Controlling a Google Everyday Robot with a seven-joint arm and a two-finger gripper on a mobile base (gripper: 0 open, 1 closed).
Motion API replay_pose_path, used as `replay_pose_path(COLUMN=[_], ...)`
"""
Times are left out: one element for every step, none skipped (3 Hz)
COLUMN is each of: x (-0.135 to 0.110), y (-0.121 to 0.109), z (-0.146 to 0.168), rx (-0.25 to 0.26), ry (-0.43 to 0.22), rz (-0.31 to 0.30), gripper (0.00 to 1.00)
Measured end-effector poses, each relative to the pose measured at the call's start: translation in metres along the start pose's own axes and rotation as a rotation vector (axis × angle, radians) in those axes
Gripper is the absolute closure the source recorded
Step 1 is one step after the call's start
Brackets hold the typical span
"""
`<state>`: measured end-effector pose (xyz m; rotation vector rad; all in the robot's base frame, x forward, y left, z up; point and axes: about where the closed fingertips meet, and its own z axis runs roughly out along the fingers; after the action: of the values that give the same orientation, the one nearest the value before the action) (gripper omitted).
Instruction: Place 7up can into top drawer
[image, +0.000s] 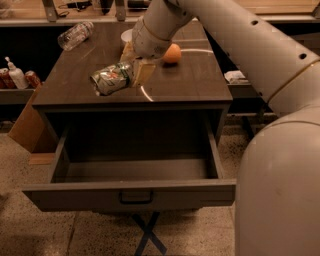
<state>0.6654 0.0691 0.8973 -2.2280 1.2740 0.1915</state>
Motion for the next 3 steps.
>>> replay_pose_path(x=[-0.016, -0.038, -0.052], y=[0.028, 0.061, 0.098], z=[0.004, -0.001, 0.006], rx=[-0.035, -0.092, -0.150], ry=[-0.030, -0.031, -0.048], rz=[0.098, 0.179, 0.267], gripper=[1.00, 1.00, 1.00])
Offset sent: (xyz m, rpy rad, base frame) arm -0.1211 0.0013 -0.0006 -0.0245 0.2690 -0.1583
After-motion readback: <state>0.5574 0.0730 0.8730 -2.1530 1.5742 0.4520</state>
